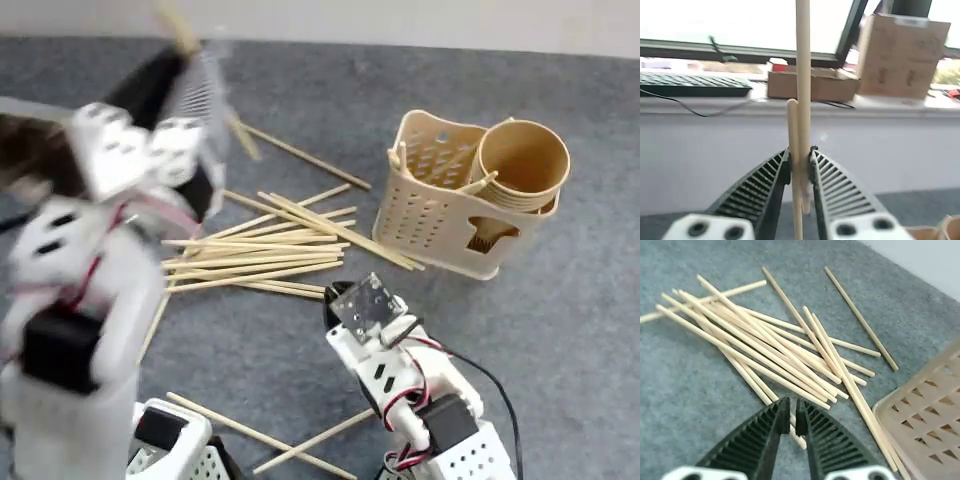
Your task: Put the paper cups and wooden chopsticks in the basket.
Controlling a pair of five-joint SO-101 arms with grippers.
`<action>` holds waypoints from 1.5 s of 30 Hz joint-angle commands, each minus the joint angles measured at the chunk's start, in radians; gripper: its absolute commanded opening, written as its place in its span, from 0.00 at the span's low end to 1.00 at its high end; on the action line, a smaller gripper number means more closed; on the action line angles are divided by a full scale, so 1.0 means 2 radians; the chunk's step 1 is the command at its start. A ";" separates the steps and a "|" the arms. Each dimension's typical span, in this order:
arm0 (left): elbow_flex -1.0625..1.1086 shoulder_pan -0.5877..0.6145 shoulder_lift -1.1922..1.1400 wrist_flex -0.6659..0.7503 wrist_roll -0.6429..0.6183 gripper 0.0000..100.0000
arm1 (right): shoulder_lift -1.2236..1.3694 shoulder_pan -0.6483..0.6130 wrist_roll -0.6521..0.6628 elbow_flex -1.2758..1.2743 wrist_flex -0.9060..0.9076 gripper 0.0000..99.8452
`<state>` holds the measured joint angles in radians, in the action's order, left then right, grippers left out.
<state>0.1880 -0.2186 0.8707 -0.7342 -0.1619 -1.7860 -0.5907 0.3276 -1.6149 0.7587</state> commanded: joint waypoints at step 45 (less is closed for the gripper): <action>-0.040 -0.201 -0.248 0.196 0.001 0.14 | -0.025 -0.026 0.013 -0.033 -0.049 0.03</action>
<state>0.1895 -0.6130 0.3644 -0.3168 -0.1619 -1.8167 -0.6398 0.3445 -1.6671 0.6836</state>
